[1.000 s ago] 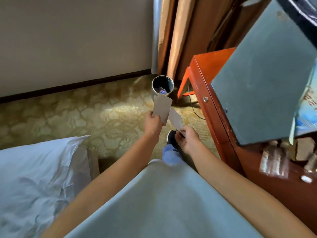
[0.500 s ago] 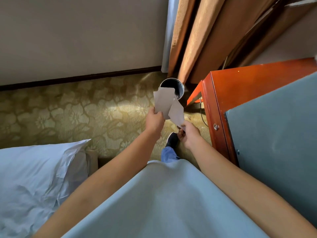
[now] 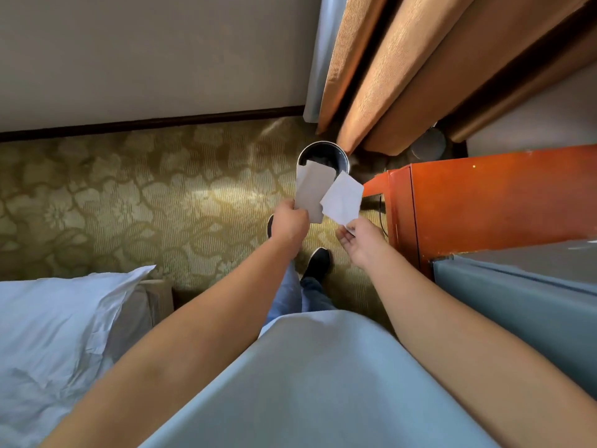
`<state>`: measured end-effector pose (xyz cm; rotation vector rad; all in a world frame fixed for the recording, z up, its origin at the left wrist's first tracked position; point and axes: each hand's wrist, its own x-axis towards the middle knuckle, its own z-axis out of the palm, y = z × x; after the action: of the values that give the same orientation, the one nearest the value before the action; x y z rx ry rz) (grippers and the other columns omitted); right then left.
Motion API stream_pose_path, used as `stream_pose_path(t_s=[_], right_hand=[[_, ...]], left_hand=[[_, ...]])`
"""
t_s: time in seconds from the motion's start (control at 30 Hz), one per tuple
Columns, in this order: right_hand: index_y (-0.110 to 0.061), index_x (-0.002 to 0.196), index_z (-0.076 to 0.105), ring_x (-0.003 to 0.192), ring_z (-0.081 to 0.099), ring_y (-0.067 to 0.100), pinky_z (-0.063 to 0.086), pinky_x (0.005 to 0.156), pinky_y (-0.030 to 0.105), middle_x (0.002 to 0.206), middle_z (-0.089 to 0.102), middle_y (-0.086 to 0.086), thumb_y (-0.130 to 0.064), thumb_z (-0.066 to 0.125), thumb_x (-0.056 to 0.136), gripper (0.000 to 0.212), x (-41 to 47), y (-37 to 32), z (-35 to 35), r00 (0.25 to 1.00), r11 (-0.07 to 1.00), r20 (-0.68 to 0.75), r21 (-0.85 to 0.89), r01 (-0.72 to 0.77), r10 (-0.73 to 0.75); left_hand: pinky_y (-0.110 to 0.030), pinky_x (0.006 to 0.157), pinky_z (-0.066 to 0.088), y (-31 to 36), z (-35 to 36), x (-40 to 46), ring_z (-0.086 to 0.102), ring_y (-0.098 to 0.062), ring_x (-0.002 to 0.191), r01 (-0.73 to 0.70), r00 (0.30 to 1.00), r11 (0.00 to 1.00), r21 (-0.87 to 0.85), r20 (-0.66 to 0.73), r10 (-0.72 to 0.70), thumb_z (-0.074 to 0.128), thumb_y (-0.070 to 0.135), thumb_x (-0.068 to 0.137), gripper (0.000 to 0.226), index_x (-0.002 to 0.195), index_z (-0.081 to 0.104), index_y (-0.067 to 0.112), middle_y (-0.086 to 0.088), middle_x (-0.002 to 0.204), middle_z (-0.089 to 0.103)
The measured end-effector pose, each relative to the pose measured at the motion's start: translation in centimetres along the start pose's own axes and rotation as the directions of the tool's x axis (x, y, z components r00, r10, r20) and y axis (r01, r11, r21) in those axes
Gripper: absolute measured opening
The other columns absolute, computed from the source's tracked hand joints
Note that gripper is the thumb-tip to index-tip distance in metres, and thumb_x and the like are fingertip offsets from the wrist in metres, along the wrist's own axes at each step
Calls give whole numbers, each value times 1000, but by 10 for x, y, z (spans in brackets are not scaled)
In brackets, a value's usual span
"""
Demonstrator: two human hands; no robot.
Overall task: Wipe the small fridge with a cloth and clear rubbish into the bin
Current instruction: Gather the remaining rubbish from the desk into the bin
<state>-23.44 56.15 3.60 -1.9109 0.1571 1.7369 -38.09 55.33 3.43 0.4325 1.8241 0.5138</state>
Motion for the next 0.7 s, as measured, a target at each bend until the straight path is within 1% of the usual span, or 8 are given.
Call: stream_pose_path(t_s=[0.03,0.1,0.17,0.23,0.33,0.47,0.6,0.7], right_hand=[[-2,121,55,79,61,18,57,62,25,95,58,13,7,39,95,32,8,-6,6,1000,1000,-9,7,-5,5],[-2,120,56,77,61,17,58,65,24,92,60,11,6,43,96,29,25,-15,19,999,1000,-36,17,-19,20],[-4,117,60,75,61,15,57,71,24,87,61,9,3,47,97,25,45,-21,30,998,999,-45,25,-46,47],[-6,110,62,72,60,13,56,72,23,82,61,6,1,50,96,20,65,-27,41,996,997,-54,25,-75,76],[-12,99,62,72,60,11,55,70,22,81,61,3,-3,51,96,14,100,-33,56,991,994,-87,-7,-105,104],[-14,97,63,76,63,12,54,69,23,86,64,4,-6,54,96,12,153,-34,72,983,989,-119,-21,-144,141],[-11,102,65,73,64,12,54,64,23,83,65,3,-7,56,95,12,211,-28,83,972,981,-138,-12,-192,189],[-10,97,64,71,64,10,53,61,23,80,65,2,-7,54,95,11,248,-29,90,969,977,-129,-5,-214,212]], left_hand=[[-34,57,46,6,1,13,57,-28,66,1,1000,1000,25,12,-1,43,3,79,30,99,65,5,-13,83,65],[-31,55,41,16,4,38,54,-25,63,16,999,998,69,36,-19,43,4,78,29,95,67,3,-14,76,63],[-33,56,41,26,8,65,54,-24,63,37,997,994,107,65,-44,44,4,79,26,91,68,3,-14,75,62],[-36,58,45,33,12,94,56,-25,66,62,995,990,126,75,-72,45,4,79,23,86,67,4,-15,76,62],[-42,64,57,40,20,141,61,-27,69,109,989,982,157,83,-123,47,5,81,23,93,67,5,-14,80,66],[-32,61,48,38,34,206,56,-25,64,139,984,966,219,80,-159,48,5,87,20,93,67,7,-12,78,64],[-33,63,48,22,52,264,57,-25,66,179,978,953,243,61,-199,50,6,86,20,92,69,9,-11,77,65],[-33,65,51,9,67,294,60,-22,68,184,974,950,250,80,-210,52,10,88,24,103,71,11,-8,81,68]])
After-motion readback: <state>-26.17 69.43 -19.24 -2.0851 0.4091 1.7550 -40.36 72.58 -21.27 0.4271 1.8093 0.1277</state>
